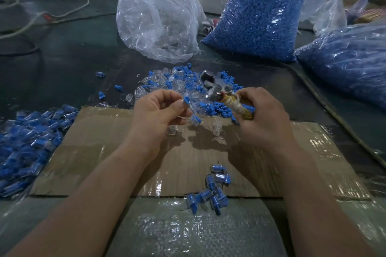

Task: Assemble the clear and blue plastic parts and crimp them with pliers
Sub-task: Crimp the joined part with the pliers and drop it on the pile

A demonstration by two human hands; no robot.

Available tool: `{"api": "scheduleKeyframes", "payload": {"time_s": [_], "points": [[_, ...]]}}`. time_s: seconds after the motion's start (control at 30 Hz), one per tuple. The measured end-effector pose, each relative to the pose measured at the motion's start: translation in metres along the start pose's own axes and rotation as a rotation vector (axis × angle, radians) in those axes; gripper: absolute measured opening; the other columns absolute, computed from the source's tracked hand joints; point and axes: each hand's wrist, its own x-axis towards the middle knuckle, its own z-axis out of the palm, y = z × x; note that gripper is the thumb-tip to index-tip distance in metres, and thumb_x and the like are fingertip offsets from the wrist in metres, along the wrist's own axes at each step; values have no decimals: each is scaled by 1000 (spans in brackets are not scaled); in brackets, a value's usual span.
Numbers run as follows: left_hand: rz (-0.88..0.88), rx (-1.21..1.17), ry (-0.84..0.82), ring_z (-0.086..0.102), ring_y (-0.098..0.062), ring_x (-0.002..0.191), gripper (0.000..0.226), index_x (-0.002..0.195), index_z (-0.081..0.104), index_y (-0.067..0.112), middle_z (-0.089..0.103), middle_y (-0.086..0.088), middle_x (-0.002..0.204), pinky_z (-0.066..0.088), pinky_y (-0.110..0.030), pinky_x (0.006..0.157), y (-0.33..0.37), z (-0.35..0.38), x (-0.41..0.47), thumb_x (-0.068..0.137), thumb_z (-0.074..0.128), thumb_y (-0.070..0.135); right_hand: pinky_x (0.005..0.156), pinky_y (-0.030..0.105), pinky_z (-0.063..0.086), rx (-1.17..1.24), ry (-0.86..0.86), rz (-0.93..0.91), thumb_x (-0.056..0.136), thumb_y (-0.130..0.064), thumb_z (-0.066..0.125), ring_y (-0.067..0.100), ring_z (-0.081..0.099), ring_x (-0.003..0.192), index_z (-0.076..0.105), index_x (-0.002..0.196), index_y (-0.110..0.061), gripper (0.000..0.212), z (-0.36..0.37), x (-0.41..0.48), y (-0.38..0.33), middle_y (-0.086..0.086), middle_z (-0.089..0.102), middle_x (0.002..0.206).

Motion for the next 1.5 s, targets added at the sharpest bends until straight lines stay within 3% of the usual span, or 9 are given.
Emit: {"api": "scheduleKeyframes", "payload": {"time_s": [0.2, 0.33, 0.6, 0.87, 0.97, 1.07, 1.5], "points": [[63, -1, 29, 65, -8, 63, 16, 82, 61, 7, 69, 1, 66, 49, -15, 53, 2, 3, -2, 69, 63, 15, 80, 30, 37, -26, -142, -92, 78, -14, 68, 19, 52, 97, 58, 108, -18, 32, 7, -2, -9, -1, 56, 103], [64, 14, 35, 65, -7, 64, 6, 82, 61, 8, 68, 1, 67, 49, -15, 54, 4, 3, -2, 76, 62, 7, 83, 29, 36, -13, -171, -78, 80, -16, 68, 18, 49, 101, 56, 111, -18, 34, 7, -2, -10, -7, 48, 101], [106, 99, 56, 64, -5, 62, 9, 82, 61, 9, 67, 4, 64, 49, -14, 55, 4, 3, -3, 82, 60, -1, 86, 31, 38, 28, -243, -64, 83, -22, 65, 15, 46, 101, 53, 112, -19, 32, 9, -2, -13, -8, 45, 101], [202, 223, 81, 62, 0, 58, 18, 78, 59, 15, 67, 12, 62, 49, -12, 54, 3, 4, -4, 83, 60, -2, 64, 25, 28, 40, -280, -68, 84, -28, 63, 9, 37, 80, 42, 91, -29, 22, 10, -4, -16, -17, 36, 79], [262, 277, 117, 61, 0, 57, 21, 76, 59, 17, 64, 7, 62, 48, -11, 54, 2, 4, -4, 83, 62, -3, 59, 21, 26, 20, -259, -80, 83, -26, 64, 4, 35, 70, 42, 87, -29, 22, 10, -4, -17, -16, 36, 76], [287, 292, 141, 61, 0, 55, 23, 75, 58, 17, 63, 4, 66, 47, -12, 54, 2, 5, -4, 82, 63, -4, 58, 16, 25, 10, -261, -83, 82, -21, 65, 2, 35, 69, 43, 84, -27, 23, 9, -4, -19, -15, 37, 75], [273, 302, 142, 60, 0, 54, 21, 75, 58, 15, 62, 3, 66, 49, -12, 54, 3, 5, -7, 82, 63, -5, 59, 19, 33, 16, -262, -59, 81, -18, 65, 6, 41, 69, 50, 81, -21, 15, 9, -5, -21, -12, 46, 74]]}}
